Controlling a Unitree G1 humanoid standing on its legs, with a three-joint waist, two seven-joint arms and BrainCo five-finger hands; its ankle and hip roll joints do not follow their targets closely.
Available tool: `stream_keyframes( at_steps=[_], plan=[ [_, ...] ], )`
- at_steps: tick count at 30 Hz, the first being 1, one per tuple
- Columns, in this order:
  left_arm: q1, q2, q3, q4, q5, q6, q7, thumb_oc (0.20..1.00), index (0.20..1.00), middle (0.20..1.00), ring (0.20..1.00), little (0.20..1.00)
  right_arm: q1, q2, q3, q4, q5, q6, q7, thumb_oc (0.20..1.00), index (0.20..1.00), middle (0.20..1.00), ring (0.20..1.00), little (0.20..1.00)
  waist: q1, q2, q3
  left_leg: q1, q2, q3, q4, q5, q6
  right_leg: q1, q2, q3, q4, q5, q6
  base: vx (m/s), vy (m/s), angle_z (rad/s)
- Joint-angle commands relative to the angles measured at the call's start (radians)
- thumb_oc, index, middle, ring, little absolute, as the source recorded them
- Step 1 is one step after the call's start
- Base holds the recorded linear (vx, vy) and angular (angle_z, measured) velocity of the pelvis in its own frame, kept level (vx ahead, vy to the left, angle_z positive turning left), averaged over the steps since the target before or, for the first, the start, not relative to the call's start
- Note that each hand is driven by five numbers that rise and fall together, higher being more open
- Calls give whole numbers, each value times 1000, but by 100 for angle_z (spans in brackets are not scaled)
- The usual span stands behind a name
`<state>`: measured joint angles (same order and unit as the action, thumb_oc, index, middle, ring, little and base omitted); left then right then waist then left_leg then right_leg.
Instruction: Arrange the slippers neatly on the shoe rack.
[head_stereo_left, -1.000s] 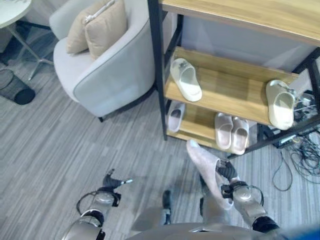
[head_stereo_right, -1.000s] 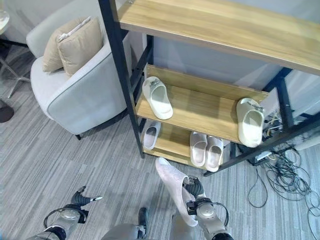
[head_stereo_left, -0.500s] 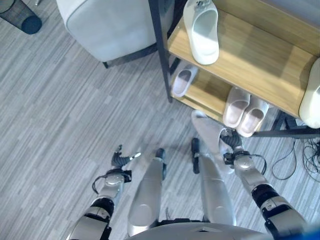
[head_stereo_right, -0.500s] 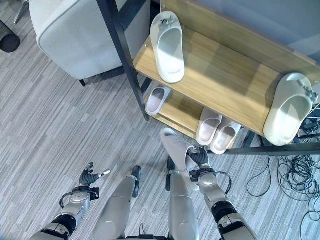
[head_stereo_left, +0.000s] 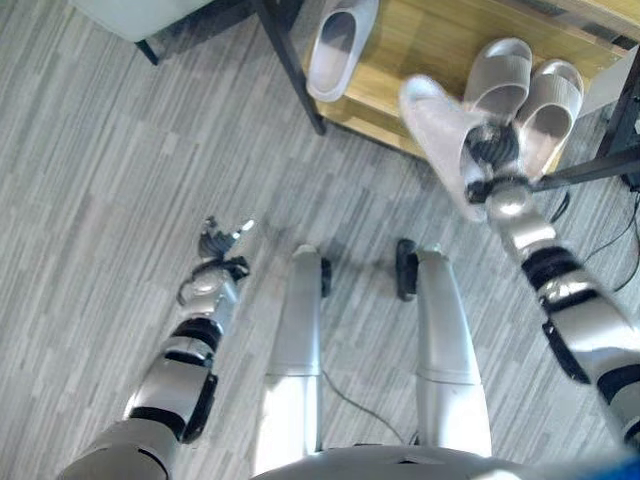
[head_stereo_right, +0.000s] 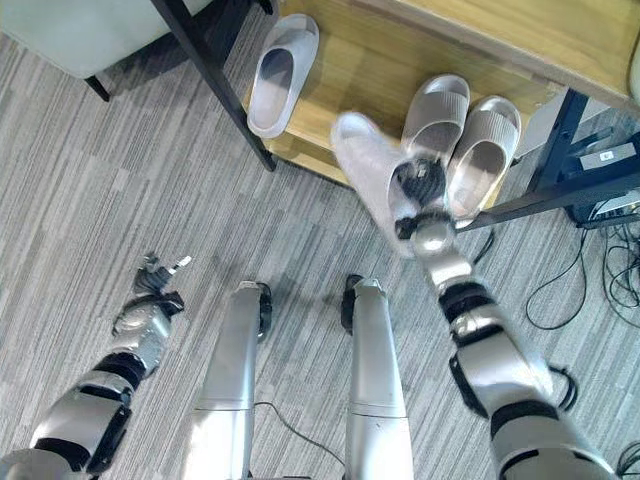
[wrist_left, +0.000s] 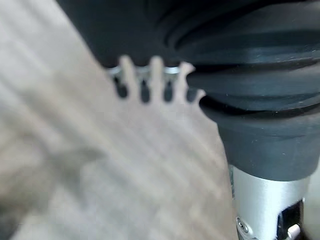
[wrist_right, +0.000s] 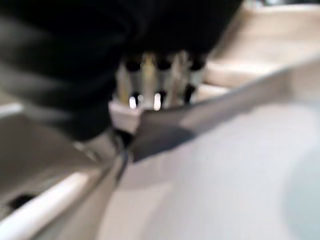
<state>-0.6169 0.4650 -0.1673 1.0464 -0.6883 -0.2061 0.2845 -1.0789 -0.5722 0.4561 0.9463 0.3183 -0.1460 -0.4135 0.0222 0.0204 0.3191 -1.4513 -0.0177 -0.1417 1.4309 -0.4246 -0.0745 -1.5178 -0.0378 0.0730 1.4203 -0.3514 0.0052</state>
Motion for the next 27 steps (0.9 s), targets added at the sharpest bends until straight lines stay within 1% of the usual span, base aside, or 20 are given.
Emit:
stream_keyframes(
  at_steps=[1, 2, 4, 6, 8, 10, 13, 14, 16, 17, 20, 21, 22, 24, 27],
  plan=[
    [20, 21, -37, 57, -36, -17, -25, 1000, 1000, 1000, 1000, 1000, -20, 10, 12, 33, 75, -17, 23, 200, 200, 200, 200, 200, 14, -17, -66, 10, -4, -15, -90, -8, 56, 71, -30, 107, -129, -29, 9, 93, -7, 1],
    [17, 35, -54, 62, -35, -15, -32, 1000, 1000, 1000, 1000, 1000, -88, 3, 24, 89, 121, -16, 29, 200, 200, 200, 200, 200, 20, -15, -73, -25, -9, -14, -75, -10, 55, 41, -32, 105, -113, -33, 7, 75, 6, 0],
    [55, 38, -68, 50, -36, -21, -48, 1000, 1000, 1000, 1000, 1000, -181, -19, 60, 157, 159, -11, 40, 200, 200, 200, 200, 200, 34, -17, -88, -70, -16, -9, -58, -9, 54, 4, -34, 102, -94, -33, 5, 87, 7, 3],
    [71, 38, -71, 43, -36, -25, -50, 1000, 1000, 1000, 1000, 1000, -211, -22, 72, 183, 168, -10, 39, 200, 200, 200, 200, 200, 38, -18, -91, -83, -20, -10, -54, -9, 53, -10, -34, 103, -88, -33, 5, 64, 7, 7],
    [139, 37, -92, 7, -37, -39, -61, 1000, 1000, 1000, 1000, 1000, -311, -35, 111, 286, 231, -9, 38, 200, 200, 200, 200, 200, 65, -18, -84, -117, -25, 0, -45, -10, 51, -44, -44, 103, -73, -34, 4, 62, 1, 9],
    [184, 43, -90, -15, -45, -44, -69, 1000, 1000, 1000, 1000, 1000, -345, -51, 126, 317, 276, -13, 48, 200, 200, 200, 200, 200, 73, -21, -73, -118, -30, 9, -39, -16, 50, -48, -50, 104, -62, -37, 0, 50, -7, 8],
    [215, 51, -96, -35, -46, -46, -78, 1000, 1000, 1000, 1000, 1000, -375, -52, 151, 357, 299, -7, 56, 200, 200, 200, 200, 200, 80, -20, -64, -119, -35, 17, -35, -22, 53, -50, -53, 105, -50, -39, -3, 31, 7, 13],
    [223, 52, -108, -42, -49, -49, -83, 1000, 1000, 1000, 1000, 1000, -389, -33, 141, 385, 374, -18, 64, 200, 200, 200, 200, 200, 88, -16, -57, -119, -40, 21, -33, -22, 54, -51, -57, 104, -46, -40, -6, 27, 37, 4],
    [228, 57, -115, -56, -52, -52, -88, 1000, 1000, 1000, 1000, 1000, -399, -25, 133, 397, 417, -25, 67, 200, 200, 200, 200, 200, 94, -15, -52, -119, -41, 22, -38, -20, 54, -50, -60, 106, -50, -38, -4, 17, 23, 2],
    [220, 57, -127, -58, -55, -50, -93, 1000, 1000, 1000, 1000, 1000, -414, -16, 128, 417, 468, -24, 76, 200, 200, 200, 200, 200, 97, -15, -49, -119, -42, 24, -40, -21, 54, -48, -64, 107, -52, -37, -3, 0, 0, 0],
    [197, 59, -154, -62, -50, -46, -94, 1000, 1000, 1000, 1000, 1000, -456, 5, 131, 474, 529, -10, 77, 200, 200, 200, 200, 200, 103, -14, -35, -119, -48, 28, -45, -16, 50, -46, -69, 108, -47, -37, -3, 23, -2, 5],
    [189, 64, -165, -66, -43, -49, -90, 1000, 1000, 1000, 1000, 1000, -475, 11, 127, 491, 571, -11, 70, 200, 200, 200, 200, 200, 110, -13, -30, -119, -52, 29, -47, -13, 50, -48, -72, 110, -41, -38, -5, 21, -12, 7],
    [189, 64, -165, -66, -43, -49, -90, 1000, 1000, 1000, 1000, 1000, -475, 11, 127, 491, 571, -11, 70, 200, 200, 200, 200, 200, 110, -13, -30, -119, -52, 29, -47, -13, 50, -48, -72, 110, -41, -38, -5, 24, 2, 6],
    [180, 65, -186, -73, -23, -49, -95, 1000, 1000, 1000, 1000, 1000, -508, 8, 128, 530, 595, -3, 79, 200, 200, 200, 200, 200, 123, -5, -24, -119, -58, 31, -54, -12, 52, -47, -79, 114, -40, -39, -5, 5, 6, 2],
    [174, 70, -183, -64, -34, -49, -93, 1000, 1000, 1000, 1000, 1000, -523, 11, 116, 553, 626, -6, 65, 200, 200, 200, 200, 200, 129, 0, -22, -119, -61, 33, -75, -2, 50, -47, -85, 115, -54, -37, -4, -10, 9, 15]
  ],
)
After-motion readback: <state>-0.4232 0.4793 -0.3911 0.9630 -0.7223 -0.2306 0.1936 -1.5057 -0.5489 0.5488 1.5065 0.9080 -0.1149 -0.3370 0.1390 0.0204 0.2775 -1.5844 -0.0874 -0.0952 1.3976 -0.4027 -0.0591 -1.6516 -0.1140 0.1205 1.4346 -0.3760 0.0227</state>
